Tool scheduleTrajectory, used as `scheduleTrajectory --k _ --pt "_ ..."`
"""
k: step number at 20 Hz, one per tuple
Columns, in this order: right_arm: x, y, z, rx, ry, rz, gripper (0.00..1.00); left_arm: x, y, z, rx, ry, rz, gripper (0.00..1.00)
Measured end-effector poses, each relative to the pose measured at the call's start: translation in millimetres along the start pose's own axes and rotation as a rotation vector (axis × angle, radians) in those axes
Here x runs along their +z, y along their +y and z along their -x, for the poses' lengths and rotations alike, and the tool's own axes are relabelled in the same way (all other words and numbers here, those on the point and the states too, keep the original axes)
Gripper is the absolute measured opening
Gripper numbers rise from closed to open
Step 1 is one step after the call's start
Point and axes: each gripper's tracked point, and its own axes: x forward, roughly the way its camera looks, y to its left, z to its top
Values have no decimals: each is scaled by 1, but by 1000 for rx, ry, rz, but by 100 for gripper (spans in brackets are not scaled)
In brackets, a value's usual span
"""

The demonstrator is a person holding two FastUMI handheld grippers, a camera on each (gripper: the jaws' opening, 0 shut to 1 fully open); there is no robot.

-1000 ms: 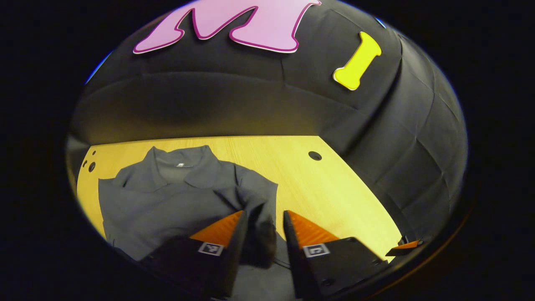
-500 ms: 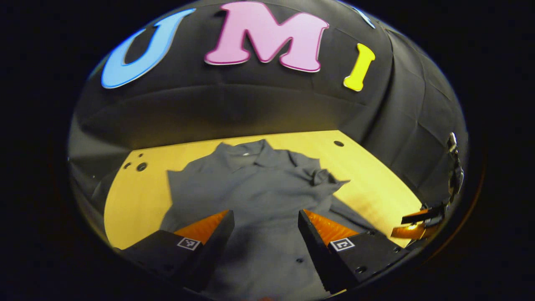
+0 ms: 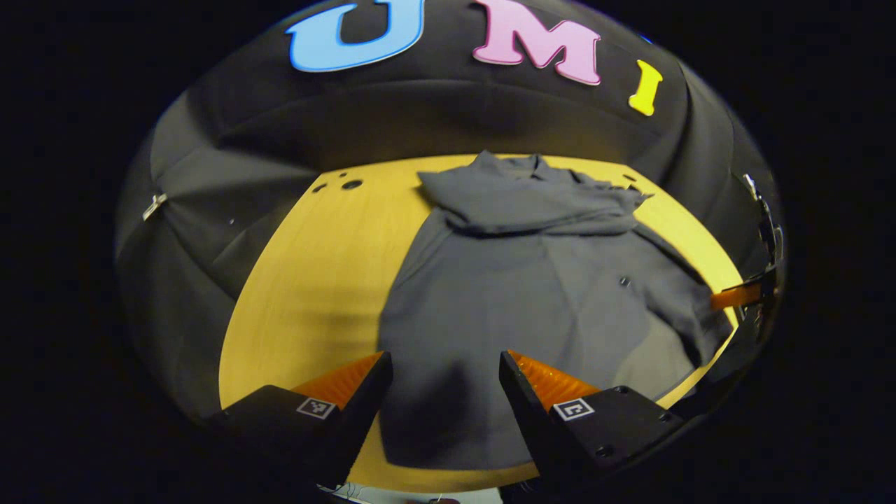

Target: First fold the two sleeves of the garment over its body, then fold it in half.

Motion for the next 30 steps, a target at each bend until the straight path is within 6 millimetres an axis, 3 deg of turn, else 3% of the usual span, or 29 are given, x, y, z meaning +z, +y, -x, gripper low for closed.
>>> scheduleTrajectory --k 3,5,8,9,12,14,16,17,18,19,20,22,25,30 --pt "-18 -13 -9 -47 31 -39 99 -33 16 -2 17 45 23 97" --pt "-26 -12 -15 -53 49 -74 100 -48 18 -6 14 75 36 97" --pt "-25 -7 -18 -73 32 -50 99 -50 18 -7 4 71 55 98" --pt "-28 -7 -18 -76 38 -22 100 -53 18 -6 5 72 55 93" --pt "-29 9 -18 -68 35 7 99 -53 11 -5 8 71 55 96" --pt "-30 16 -19 -76 34 -9 92 -56 7 -5 4 79 65 96" --pt "-31 22 -19 -80 38 -17 77 -56 -5 -6 -12 91 75 89" --pt "-31 25 -18 -81 45 -16 63 -55 -12 -9 -20 91 59 85" --pt "-30 28 -20 -75 51 -12 69 -54 -17 -9 -25 93 44 75" --pt "-31 32 -20 -68 59 -3 57 -53 -21 -9 -29 95 33 70" --pt "-30 37 -22 -54 70 14 34 -54 -23 -8 -36 94 27 49" --pt "-28 45 -22 -40 83 73 19 -52 -30 -10 -58 90 44 32" --pt "-29 50 -22 -29 93 165 6 -48 -35 -12 -75 94 92 10" --pt "-23 58 -24 54 130 165 5 -41 -39 -10 -92 117 170 6"
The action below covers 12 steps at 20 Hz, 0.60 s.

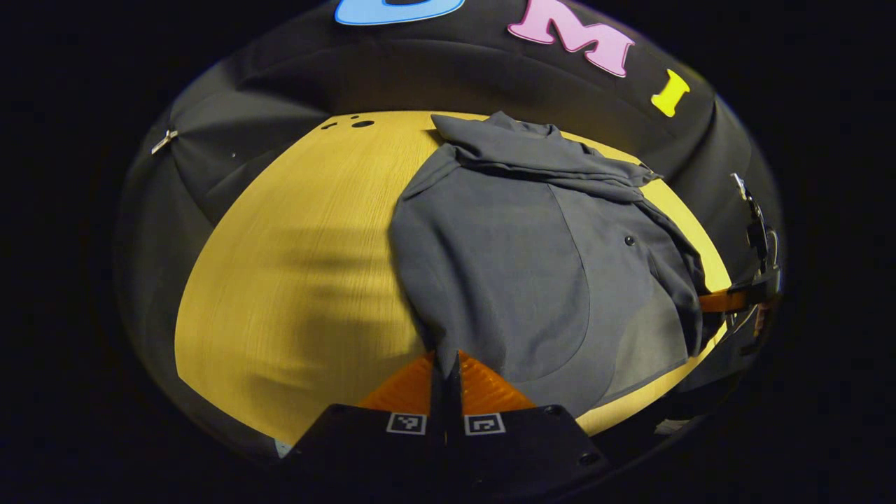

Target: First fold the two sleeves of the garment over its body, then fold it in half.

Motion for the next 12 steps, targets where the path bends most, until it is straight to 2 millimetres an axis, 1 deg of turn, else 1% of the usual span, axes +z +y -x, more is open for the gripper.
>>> scheduleTrajectory --k 3,6,9,12 --pt "10 4 9 41 -19 -14 5 18 -12 12 -27 -32 48 6" --pt "27 6 27 100 -63 -80 5 45 -29 28 -66 -89 62 6" --pt "54 4 45 146 -122 -151 5 71 -37 43 -83 -136 69 6" --pt "91 3 65 185 -207 -173 5 100 -44 54 -91 -181 74 6"
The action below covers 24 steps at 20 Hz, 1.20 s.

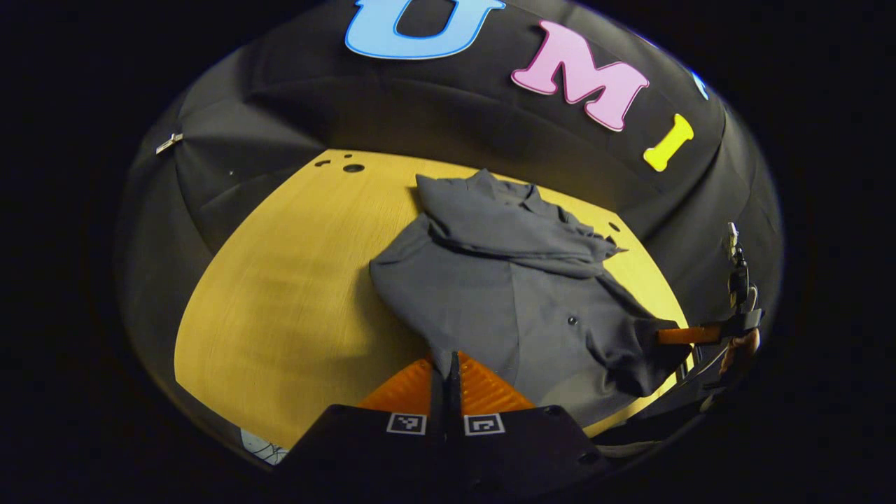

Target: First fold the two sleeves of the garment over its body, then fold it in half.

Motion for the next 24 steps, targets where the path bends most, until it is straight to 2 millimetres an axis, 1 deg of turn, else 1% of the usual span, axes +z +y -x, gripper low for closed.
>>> scheduleTrajectory --k 3,8,12,14,16,18,20,22,24 --pt "37 10 1 38 -65 -13 5 26 -8 -1 -3 -32 -5 6" --pt "92 22 6 95 -150 -32 5 76 -24 -1 -20 -109 6 6" --pt "136 24 4 118 -206 -51 5 117 -33 -8 -37 -167 43 6" --pt "157 21 -3 115 -234 -35 5 140 -35 -16 -38 -201 58 5" --pt "179 22 -11 119 -261 -25 5 159 -33 -27 -31 -222 53 5" --pt "203 25 -19 126 -294 -22 5 180 -41 -39 -53 -242 73 5" --pt "224 29 -30 135 -313 -16 5 200 -38 -56 -52 -261 59 5" --pt "246 32 -43 136 -331 8 5 224 -35 -73 -37 -288 25 5" --pt "268 33 -56 132 -350 32 5 246 -34 -93 -32 -301 14 5"
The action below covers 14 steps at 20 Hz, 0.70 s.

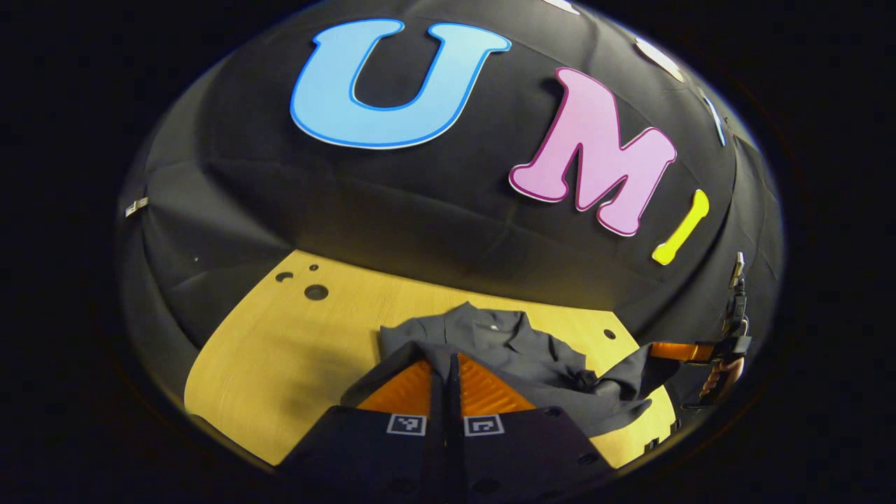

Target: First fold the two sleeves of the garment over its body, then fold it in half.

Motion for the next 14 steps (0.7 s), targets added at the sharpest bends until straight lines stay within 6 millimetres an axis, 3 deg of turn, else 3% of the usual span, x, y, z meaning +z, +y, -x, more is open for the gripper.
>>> scheduleTrajectory --k 3,7,14 --pt "24 -6 -33 -11 -26 1 5 11 7 -39 14 -12 -47 5" --pt "46 -16 -80 -26 -53 20 5 12 16 -94 6 -3 -53 5" --pt "38 -40 -156 -86 -14 43 5 -5 43 -165 33 35 -60 5"
